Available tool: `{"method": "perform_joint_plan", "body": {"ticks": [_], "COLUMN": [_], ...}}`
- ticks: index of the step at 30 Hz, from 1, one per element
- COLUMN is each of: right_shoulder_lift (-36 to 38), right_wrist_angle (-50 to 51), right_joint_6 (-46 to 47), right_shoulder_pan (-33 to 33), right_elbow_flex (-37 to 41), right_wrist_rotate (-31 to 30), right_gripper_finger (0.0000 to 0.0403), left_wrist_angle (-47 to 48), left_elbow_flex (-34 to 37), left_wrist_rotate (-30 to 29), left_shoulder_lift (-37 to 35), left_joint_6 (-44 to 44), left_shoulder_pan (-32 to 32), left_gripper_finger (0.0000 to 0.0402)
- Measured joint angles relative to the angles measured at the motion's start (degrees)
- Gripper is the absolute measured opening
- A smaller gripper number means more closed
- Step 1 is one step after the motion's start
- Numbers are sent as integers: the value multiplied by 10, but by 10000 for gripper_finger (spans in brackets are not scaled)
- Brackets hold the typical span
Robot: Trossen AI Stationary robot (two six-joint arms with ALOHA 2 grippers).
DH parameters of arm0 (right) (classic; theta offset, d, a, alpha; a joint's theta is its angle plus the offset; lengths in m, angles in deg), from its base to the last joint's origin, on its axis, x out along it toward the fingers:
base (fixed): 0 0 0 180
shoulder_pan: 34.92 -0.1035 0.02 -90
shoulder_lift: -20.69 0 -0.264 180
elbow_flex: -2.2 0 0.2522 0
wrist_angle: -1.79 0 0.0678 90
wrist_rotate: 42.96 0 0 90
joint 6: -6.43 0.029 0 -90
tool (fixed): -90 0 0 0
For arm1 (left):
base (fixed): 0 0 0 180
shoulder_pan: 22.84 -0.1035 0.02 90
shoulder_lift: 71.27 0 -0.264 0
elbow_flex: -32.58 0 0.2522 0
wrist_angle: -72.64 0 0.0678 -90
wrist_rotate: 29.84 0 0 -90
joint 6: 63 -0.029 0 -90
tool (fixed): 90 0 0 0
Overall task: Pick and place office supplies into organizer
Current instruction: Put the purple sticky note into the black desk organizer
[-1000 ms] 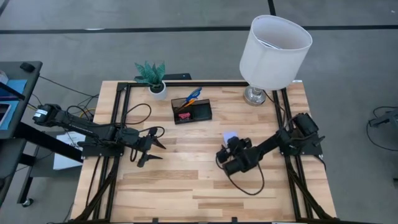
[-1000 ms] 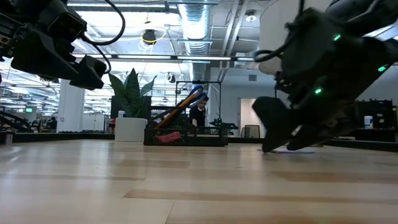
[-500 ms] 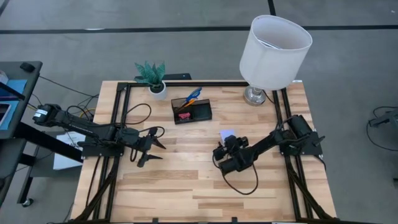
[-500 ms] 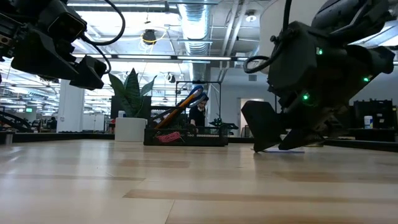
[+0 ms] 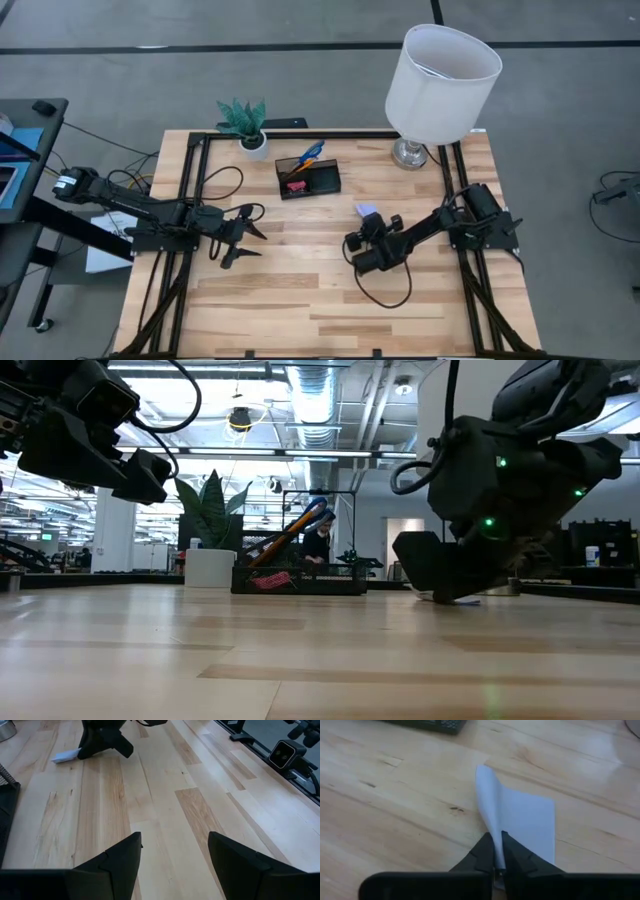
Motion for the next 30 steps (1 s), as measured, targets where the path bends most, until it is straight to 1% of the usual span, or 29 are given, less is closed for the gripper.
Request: {"method": "perform_joint_plan", "body": {"ticks": [3,9,12,15,18,22,28,30], "right_shoulder_lift": [-1,-3,-5,-8,-8,-8,-7,-7], "right_wrist_angle": [-2,8,44,99,148,180,182,165], "right_joint_6": [3,32,11,-19,-72,-161,-303,-351], "right_shoulder_pan": [-8,-20,-18,-4,15,57,127,149], "right_elbow_flex": [1,-10,-43,-97,-148,-210,-279,-293], "right_wrist_rotate": [-7,-16,-4,30,35,15,11,11], "right_gripper_finger": [8,5,5,3,3,3,3,3], "left_wrist_angle": [0,0,0,0,0,0,0,0], "left_elbow_flex": [0,0,0,0,0,0,0,0], "left_wrist_rotate": [0,0,0,0,0,0,0,0], "left_shoulder_lift": [0,0,0,0,0,0,0,0], "left_joint_6": [0,0,0,0,0,0,0,0], "left_shoulder_pan": [0,0,0,0,0,0,0,0], "left_gripper_finger": [223,223,223,223,223,223,223,223]}}
